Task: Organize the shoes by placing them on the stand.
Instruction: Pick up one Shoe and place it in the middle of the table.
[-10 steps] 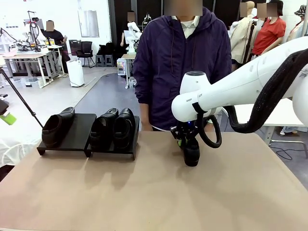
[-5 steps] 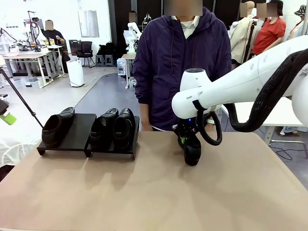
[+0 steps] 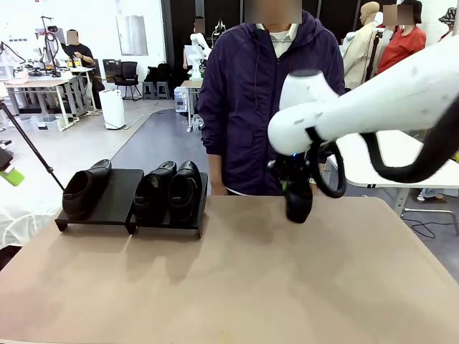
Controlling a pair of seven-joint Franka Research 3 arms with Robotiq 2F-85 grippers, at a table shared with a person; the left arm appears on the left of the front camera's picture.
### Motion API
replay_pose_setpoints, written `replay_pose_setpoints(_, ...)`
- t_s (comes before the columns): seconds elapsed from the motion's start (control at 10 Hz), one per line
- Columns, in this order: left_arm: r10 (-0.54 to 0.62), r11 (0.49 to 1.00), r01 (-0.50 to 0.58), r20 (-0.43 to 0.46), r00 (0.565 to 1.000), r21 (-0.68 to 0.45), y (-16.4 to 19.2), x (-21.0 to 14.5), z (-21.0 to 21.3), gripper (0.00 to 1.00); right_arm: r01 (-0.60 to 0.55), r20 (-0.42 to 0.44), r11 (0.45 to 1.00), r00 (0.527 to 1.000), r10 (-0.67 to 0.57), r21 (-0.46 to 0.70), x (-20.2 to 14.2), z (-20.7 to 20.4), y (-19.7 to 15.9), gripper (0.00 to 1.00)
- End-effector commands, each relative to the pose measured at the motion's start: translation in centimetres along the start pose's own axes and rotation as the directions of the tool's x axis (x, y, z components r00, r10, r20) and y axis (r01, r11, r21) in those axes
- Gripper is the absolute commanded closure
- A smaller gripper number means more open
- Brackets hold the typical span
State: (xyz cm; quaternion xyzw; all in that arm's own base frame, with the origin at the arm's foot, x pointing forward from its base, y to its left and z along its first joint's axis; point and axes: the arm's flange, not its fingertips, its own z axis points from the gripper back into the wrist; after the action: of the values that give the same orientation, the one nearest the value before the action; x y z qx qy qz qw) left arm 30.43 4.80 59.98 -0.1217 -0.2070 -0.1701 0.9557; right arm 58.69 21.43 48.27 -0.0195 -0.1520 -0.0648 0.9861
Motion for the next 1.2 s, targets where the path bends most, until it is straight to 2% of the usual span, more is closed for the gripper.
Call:
replay_pose_setpoints(0.0,0.007,1.000,-0.007,-0.010,1.000,0.006,0.1,-0.1,0.2,0.00,0.050,0.014,0.996,0.999,-0.049,-0.074,-5.0,5.7,-1.4,1.00)
replay_pose_setpoints(0.2,0.007,1.000,-0.007,-0.010,1.000,0.006,0.1,-0.1,0.2,0.00,0.029,-0.085,0.999,0.996,-0.031,-0.025,-8.6,10.1,-3.2,1.00)
replay_pose_setpoints(0.3,0.007,1.000,-0.007,-0.010,1.000,0.006,0.1,-0.1,0.2,0.00,0.007,-0.162,1.000,0.987,-0.002,0.029,-10.8,11.8,-4.3,1.00)
replay_pose_setpoints(0.5,0.007,1.000,-0.007,-0.010,1.000,0.006,0.1,-0.1,0.2,0.00,-0.021,-0.182,0.996,0.983,0.036,0.083,-16.1,14.8,-6.2,1.00)
replay_pose_setpoints(0.6,0.007,1.000,-0.007,-0.010,1.000,0.006,0.1,-0.1,0.2,0.00,-0.073,-0.193,0.992,0.977,0.092,0.103,-18.1,15.6,-6.7,1.00)
replay_pose_setpoints(0.7,0.007,1.000,-0.007,-0.010,1.000,0.006,0.1,-0.1,0.2,0.00,-0.142,-0.199,0.980,0.966,0.168,0.138,-18.9,15.7,-7.2,1.00)
replay_pose_setpoints(0.8,0.007,1.000,-0.007,-0.010,1.000,0.006,0.1,-0.1,0.2,0.00,-0.141,-0.227,0.979,0.959,0.172,0.147,-18.4,15.0,-7.8,1.00)
replay_pose_setpoints(0.9,0.007,1.000,-0.007,-0.010,1.000,0.006,0.1,-0.1,0.2,0.00,-0.124,-0.239,0.975,0.957,0.167,0.186,-15.8,13.8,-8.3,1.00)
replay_pose_setpoints(1.0,0.007,1.000,-0.007,-0.010,1.000,0.006,0.1,-0.1,0.2,0.00,-0.113,-0.212,0.987,0.968,0.135,0.114,-19.4,15.8,-6.6,1.00)
replay_pose_setpoints(1.1,0.007,1.000,-0.007,-0.010,1.000,0.006,0.1,-0.1,0.2,0.00,-0.113,-0.212,0.987,0.968,0.135,0.114,-19.4,15.8,-6.6,1.00)
